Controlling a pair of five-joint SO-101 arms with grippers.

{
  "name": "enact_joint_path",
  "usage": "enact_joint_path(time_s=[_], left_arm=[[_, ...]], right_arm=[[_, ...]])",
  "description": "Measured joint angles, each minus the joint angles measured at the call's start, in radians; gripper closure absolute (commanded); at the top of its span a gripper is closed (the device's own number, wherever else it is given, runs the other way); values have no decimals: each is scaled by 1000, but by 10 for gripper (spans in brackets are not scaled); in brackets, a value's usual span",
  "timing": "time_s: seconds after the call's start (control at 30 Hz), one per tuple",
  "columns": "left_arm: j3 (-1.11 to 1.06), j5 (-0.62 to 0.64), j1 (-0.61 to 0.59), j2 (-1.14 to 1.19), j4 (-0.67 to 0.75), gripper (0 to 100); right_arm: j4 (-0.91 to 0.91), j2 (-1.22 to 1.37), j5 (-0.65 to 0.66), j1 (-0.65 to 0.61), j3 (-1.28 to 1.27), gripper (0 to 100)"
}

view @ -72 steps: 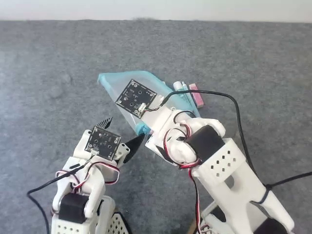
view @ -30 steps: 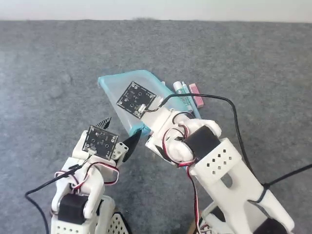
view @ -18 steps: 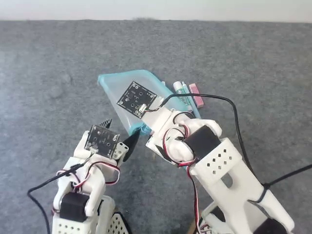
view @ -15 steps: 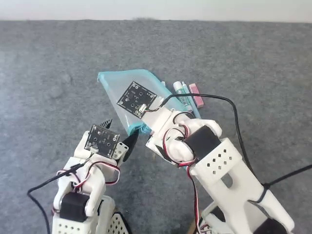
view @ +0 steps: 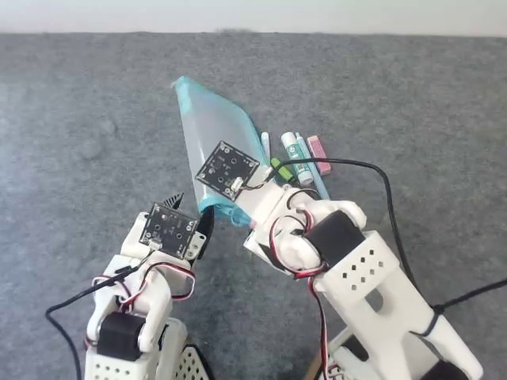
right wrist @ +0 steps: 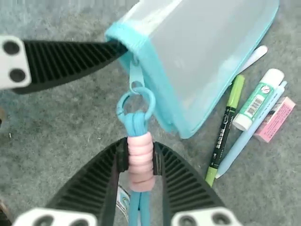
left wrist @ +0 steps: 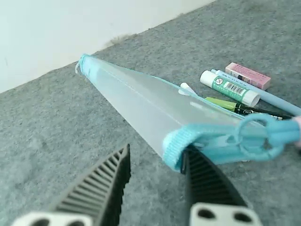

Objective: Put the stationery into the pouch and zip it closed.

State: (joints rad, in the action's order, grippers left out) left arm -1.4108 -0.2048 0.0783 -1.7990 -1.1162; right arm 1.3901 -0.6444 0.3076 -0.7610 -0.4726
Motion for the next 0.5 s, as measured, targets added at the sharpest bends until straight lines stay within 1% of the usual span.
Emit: enact_joint_path(time_s=[0.23, 0.5], left_arm=[[0, -2, 0, 0, 0, 844], [-6, -2, 0, 0, 3, 994]], right_arm=[[-35, -2, 0, -64, -92, 991], [-124, -15, 0, -75, -210, 991]])
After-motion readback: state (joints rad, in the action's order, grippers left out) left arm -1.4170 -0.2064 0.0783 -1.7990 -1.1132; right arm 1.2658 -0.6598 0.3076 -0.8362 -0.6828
